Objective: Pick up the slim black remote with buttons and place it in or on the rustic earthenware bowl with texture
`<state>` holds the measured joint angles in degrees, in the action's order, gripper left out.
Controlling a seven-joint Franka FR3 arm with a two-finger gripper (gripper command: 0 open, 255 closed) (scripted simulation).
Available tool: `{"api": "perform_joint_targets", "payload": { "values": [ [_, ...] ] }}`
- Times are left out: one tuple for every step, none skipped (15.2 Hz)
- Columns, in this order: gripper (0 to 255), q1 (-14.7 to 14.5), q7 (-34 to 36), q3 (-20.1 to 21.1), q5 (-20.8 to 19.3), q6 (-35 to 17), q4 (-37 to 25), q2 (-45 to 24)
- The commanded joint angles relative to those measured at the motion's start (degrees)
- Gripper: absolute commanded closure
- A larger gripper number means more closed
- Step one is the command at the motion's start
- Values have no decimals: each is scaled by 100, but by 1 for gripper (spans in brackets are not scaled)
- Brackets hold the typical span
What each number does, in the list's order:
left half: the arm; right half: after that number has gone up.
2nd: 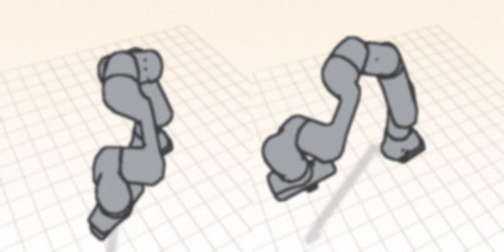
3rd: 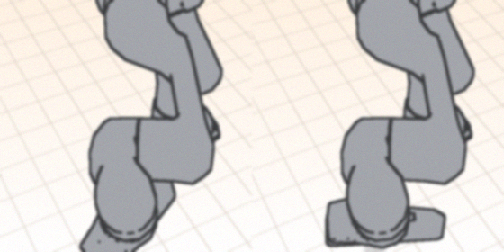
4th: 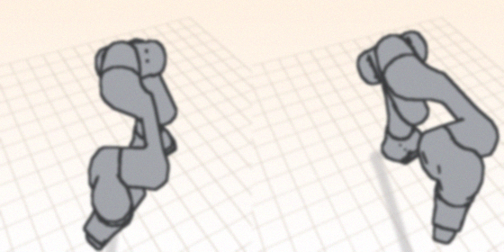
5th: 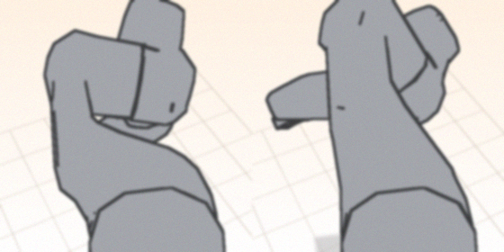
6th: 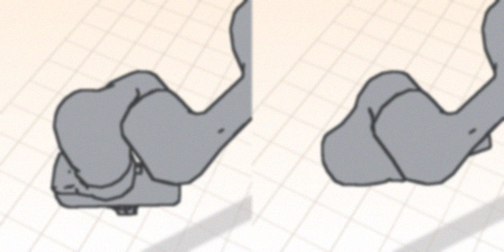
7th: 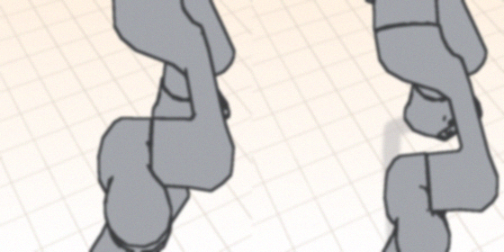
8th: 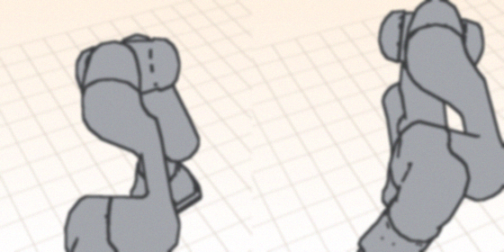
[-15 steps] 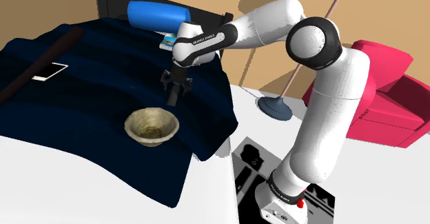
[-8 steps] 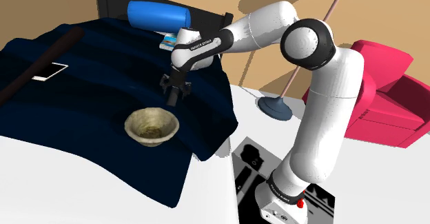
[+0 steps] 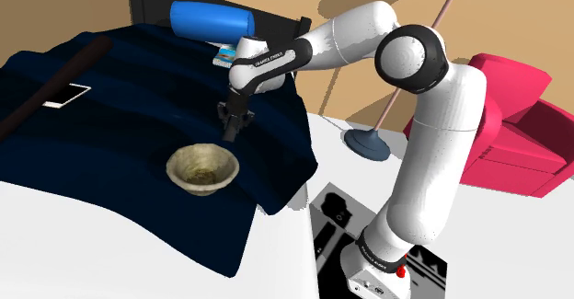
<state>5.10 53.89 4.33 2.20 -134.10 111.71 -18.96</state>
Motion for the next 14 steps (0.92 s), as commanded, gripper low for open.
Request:
{"api": "perform_joint_targets", "payload": {
  "values": [
    [255, -10, 1, 12, 4, -22, 1, -17],
    [255, -12, 4, 12, 3, -24, -8, -28],
    [255, -12, 3, 12, 4, -28, 4, -19],
    [255, -13, 4, 13, 3, -30, 2, -23],
    [255, -14, 6, 13, 3, -28, 6, -19],
    [255, -8, -5, 10, 5, -25, 1, -19],
    [255, -7, -3, 11, 7, 39, -19, 25],
    [255, -5, -2, 11, 9, 104, -39, 69],
    [255, -4, 0, 12, 10, 169, -63, 111],
    [255, -3, 2, 13, 11, 235, -87, 152],
    [255, -2, 4, 13, 13, 301, -113, 193],
    [255, -1, 5, 14, 14, 367, -139, 233],
    [255, 0, 7, 15, 15, 433, -167, 271],
    [255, 1, 9, 15, 17, 500, -196, 309]
  ]
}}
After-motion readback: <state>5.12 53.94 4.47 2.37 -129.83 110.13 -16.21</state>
